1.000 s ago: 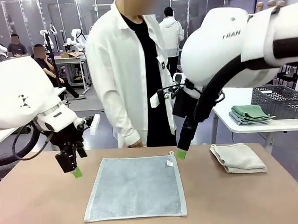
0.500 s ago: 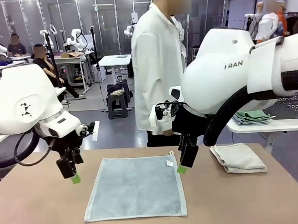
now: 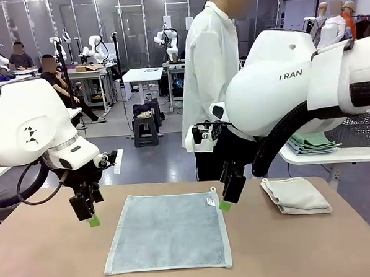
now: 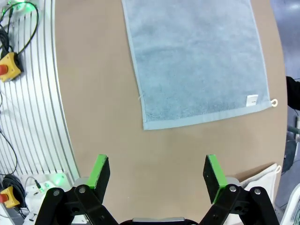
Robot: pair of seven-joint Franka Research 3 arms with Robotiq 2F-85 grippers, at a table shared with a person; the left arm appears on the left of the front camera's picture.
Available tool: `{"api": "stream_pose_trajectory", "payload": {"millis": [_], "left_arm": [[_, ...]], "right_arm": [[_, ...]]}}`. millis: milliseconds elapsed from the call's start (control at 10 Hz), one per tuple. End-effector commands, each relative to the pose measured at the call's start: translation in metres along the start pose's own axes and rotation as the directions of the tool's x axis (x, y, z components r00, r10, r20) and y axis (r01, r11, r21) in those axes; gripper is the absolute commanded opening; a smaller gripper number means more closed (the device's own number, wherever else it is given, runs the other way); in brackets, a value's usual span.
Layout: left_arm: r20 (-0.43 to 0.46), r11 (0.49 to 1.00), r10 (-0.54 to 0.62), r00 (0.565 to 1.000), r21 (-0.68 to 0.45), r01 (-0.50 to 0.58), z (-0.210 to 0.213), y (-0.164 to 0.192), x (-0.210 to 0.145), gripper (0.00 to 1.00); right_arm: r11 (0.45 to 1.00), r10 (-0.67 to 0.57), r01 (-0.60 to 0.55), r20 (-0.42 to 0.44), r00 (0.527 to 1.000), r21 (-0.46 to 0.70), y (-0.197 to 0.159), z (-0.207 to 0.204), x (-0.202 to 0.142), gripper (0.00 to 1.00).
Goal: Fold the towels and place them in the basket.
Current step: When a person lays out a Towel with hook on the table, fold it in half twice.
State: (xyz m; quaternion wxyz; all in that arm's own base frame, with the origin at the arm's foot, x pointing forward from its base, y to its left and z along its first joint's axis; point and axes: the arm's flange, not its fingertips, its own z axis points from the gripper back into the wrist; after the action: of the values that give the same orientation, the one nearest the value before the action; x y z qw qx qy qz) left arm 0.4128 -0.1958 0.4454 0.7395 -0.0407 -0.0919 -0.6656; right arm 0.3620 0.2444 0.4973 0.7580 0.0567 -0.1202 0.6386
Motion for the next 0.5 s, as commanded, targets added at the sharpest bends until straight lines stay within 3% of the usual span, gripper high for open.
{"api": "stream_pose_trajectory", "payload": {"millis": [0,400], "left_arm": [[-0.026,0.996,-0.085,0.996,0.024,0.086,-0.007,-0.023,0.008,1.00],[-0.058,0.988,-0.154,0.986,-0.020,0.153,-0.044,-0.048,-0.002,1.00]], "right_arm": [[0.995,0.097,-0.097,-0.006,0.995,0.003,0.008,-0.027,-0.008,1.00],[0.976,0.217,-0.216,-0.073,0.973,0.026,0.026,-0.085,-0.037,1.00]]}}
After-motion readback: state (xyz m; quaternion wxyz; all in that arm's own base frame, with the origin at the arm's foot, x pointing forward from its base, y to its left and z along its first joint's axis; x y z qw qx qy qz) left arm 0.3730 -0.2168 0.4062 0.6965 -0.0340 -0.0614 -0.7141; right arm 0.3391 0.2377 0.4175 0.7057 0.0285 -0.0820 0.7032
